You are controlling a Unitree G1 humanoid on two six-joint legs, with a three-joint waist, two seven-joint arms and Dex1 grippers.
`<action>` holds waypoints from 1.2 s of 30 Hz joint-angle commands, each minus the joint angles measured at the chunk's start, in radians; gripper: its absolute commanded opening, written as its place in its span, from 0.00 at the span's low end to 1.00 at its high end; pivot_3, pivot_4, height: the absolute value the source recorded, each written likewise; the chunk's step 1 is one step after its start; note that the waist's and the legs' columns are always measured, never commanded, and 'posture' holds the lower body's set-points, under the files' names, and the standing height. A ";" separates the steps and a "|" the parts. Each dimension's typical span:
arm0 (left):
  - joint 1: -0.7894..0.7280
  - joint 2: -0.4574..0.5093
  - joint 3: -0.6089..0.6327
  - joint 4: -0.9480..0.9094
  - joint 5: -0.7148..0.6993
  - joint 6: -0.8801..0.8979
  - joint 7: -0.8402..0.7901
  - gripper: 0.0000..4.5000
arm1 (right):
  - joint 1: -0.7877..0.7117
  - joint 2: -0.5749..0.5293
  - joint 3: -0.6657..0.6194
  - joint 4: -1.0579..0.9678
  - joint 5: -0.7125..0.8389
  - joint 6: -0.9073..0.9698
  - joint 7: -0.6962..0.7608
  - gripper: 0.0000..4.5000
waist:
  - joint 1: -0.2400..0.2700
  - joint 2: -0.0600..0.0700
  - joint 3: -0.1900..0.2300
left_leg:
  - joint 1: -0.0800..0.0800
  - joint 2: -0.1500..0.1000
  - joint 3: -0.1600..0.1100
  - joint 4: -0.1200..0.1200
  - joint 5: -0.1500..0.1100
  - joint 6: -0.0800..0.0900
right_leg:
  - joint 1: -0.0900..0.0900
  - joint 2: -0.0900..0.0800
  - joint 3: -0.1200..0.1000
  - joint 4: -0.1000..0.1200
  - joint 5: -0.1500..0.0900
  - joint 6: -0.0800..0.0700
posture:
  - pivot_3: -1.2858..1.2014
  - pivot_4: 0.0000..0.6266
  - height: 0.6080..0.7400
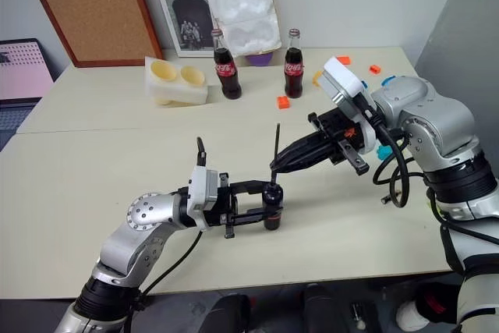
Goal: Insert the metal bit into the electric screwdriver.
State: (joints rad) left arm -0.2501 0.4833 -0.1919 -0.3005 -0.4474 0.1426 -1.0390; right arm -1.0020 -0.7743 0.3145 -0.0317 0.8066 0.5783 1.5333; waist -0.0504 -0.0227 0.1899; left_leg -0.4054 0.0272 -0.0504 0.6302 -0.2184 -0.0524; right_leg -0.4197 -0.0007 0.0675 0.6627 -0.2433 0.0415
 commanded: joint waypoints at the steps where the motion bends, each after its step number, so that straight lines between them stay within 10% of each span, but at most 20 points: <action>1: -0.009 0.007 -0.001 0.014 0.030 -0.007 0.005 0.37 | 0.001 0.008 -0.025 -0.035 0.006 -0.007 0.081 0.00 | 0.000 0.000 0.000 | 0.000 0.000 0.000 0.000 0.000 0.000 | 0.000 0.000 0.000 0.000 0.000 0.000 | 0.52 0.24 1.00; 36: 0.008 0.014 -0.002 -0.006 0.034 -0.003 0.005 0.37 | 0.002 -0.008 0.044 0.013 -0.048 -0.085 0.081 0.00 | -0.001 0.000 0.000 | 0.006 0.000 0.000 0.000 0.000 0.000 | 0.006 0.000 0.001 0.000 0.000 0.000 | 0.52 0.24 1.00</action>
State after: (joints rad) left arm -0.2459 0.4857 -0.1920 -0.3042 -0.4363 0.1425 -1.0390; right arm -0.9855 -0.7689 0.3571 -0.0074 0.7570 0.5013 1.5339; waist -0.0516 -0.0226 0.1899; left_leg -0.3996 0.0274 -0.0501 0.6302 -0.2184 -0.0524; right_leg -0.4142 -0.0004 0.0682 0.6631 -0.2433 0.0411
